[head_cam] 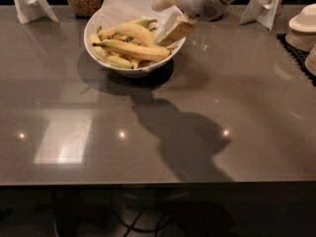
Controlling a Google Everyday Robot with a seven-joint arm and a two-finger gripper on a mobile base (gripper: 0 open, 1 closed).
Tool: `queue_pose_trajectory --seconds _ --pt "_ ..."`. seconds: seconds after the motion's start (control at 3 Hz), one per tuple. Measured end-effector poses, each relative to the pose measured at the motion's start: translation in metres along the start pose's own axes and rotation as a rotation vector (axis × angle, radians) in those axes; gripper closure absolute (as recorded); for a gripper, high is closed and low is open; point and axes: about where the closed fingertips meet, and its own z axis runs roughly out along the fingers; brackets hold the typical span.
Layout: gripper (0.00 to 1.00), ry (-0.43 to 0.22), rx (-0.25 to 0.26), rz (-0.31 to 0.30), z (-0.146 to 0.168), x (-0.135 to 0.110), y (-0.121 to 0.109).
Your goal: Pick banana from white bowl
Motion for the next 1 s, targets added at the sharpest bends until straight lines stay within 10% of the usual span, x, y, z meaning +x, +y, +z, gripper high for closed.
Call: queue_pose_trajectory --seconds 1.0 --pt "0.47 -0.029 -0.026 -0.023 0.060 0.002 -0.001"
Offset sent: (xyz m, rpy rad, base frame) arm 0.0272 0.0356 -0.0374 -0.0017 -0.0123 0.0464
